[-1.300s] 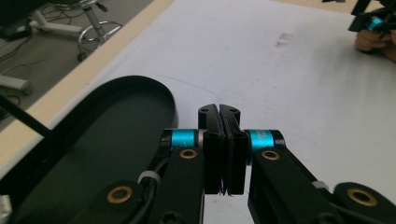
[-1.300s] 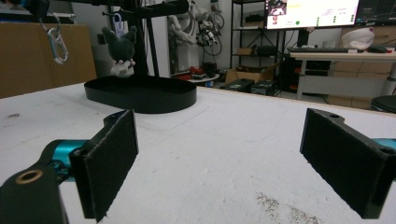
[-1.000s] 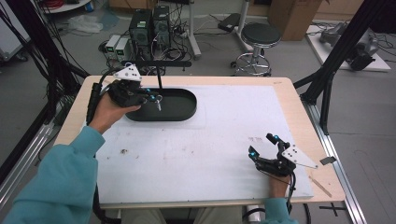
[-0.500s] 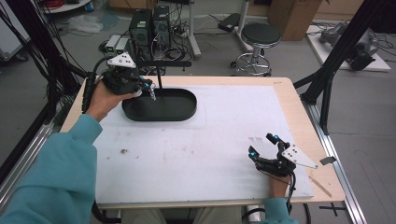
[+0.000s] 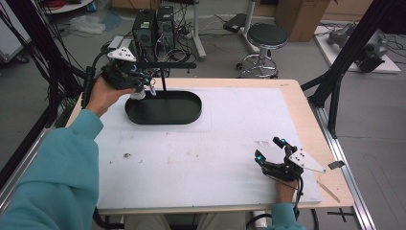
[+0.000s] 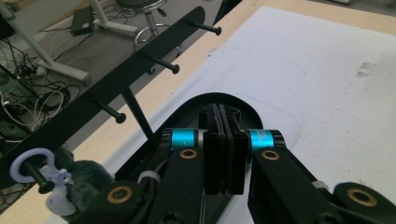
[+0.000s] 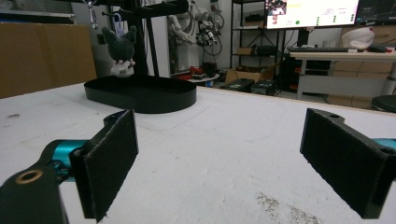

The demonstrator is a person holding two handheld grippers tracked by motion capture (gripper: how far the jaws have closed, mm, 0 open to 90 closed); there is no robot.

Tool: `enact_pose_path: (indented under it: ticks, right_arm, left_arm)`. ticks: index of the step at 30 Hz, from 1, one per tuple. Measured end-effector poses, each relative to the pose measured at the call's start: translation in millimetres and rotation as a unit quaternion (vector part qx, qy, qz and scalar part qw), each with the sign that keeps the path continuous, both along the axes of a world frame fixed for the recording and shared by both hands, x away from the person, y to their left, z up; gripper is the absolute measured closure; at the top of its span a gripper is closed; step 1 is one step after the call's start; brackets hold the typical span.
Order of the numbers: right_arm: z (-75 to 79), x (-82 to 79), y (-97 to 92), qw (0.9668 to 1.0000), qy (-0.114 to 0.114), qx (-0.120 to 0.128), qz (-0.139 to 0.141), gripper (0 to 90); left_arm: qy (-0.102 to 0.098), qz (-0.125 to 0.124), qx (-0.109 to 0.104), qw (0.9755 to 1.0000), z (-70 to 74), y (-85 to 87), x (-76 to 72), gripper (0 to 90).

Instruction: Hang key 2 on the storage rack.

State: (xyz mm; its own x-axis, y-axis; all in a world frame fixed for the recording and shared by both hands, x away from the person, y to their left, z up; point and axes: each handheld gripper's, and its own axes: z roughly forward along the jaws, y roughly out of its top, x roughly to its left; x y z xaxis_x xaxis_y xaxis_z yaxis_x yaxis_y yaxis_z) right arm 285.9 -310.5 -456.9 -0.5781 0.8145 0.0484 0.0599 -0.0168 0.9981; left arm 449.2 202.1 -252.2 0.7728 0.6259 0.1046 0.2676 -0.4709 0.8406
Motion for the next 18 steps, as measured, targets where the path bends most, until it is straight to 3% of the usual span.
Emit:
enact_pose_path:
  ticks: [18]
  right_arm:
    - [0.0, 0.4, -0.3, 1.0000, 0.001, 0.000, 0.001, 10.7]
  left_arm:
    - [-0.006, 0.015, -0.004, 0.9999, 12.6, 5.3, 16.6, 88.2]
